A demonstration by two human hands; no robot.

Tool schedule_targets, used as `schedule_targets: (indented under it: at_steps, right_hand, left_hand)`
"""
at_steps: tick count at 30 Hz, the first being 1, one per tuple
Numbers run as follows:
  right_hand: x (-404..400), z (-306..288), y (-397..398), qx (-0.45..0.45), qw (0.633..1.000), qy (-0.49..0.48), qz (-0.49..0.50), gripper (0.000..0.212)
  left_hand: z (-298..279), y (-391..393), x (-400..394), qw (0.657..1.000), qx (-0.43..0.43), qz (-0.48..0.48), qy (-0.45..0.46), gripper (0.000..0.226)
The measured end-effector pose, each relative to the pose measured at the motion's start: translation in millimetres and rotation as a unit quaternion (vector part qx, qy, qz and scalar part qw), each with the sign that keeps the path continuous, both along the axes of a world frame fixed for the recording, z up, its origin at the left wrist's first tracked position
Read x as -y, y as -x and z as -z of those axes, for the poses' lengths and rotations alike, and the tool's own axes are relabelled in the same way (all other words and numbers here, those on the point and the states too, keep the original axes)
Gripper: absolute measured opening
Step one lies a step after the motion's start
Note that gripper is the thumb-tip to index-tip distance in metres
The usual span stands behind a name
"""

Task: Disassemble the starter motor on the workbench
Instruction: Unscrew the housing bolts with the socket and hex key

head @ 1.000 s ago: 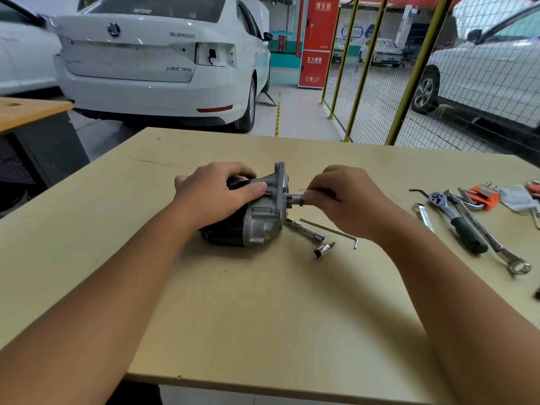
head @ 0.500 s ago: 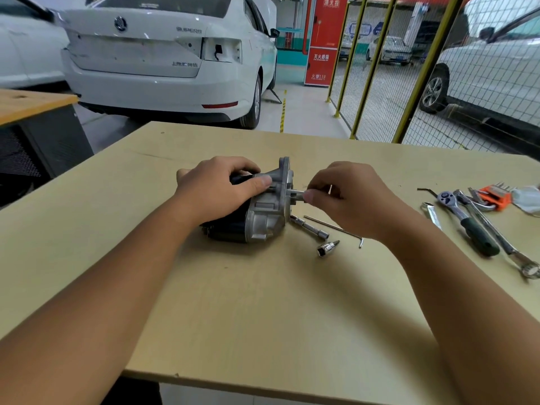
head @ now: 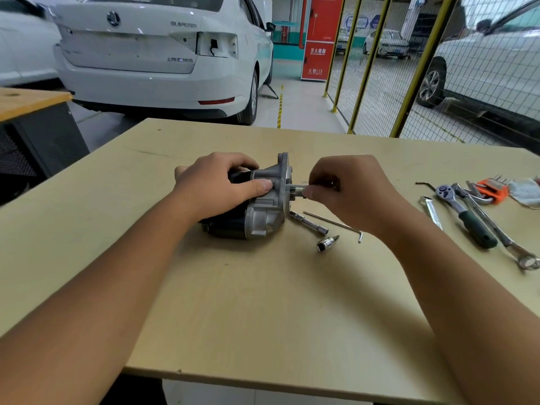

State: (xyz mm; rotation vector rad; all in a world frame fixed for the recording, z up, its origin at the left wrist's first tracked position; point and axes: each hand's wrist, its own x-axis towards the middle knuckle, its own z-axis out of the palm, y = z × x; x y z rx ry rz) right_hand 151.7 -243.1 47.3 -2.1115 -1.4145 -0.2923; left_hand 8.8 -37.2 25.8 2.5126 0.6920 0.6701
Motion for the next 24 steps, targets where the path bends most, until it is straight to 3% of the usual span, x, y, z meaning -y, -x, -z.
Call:
schedule_targets:
  at_steps: [5, 11, 14, 20, 24]
  right_hand:
    - [-1.1, -0.9, -3.8, 0.025, 0.998, 0.061, -0.008, 0.020]
    - [-0.7, -4.6, 1.4, 0.044, 0.999, 0.025, 0.018, 0.010]
    - [0.7, -3.8, 0.7, 0.012, 1.000, 0.008, 0.026, 0.011]
    - [-1.0, -1.0, -2.3, 0.007, 0.999, 0.049, -0.002, 0.023]
    - [-1.7, -1.4, -1.5, 0.019, 0.999, 0.027, -0.002, 0.014]
  left_hand:
    - [-0.2, -0.6, -0.2, 1.000, 0.011, 0.002, 0.001, 0.052]
    - [-0.3, -0.6, -3.2, 1.000, 0.000, 0.003, 0.001, 0.062]
    - [0.2, -0.6, -3.3, 1.000, -0.003, 0.004, -0.002, 0.065]
    - [0.4, -2.0, -2.4, 1.000, 0.011, 0.006, -0.003, 0.053]
    - [0.1, -1.7, -2.4, 1.000, 0.005, 0.004, -0.003, 0.056]
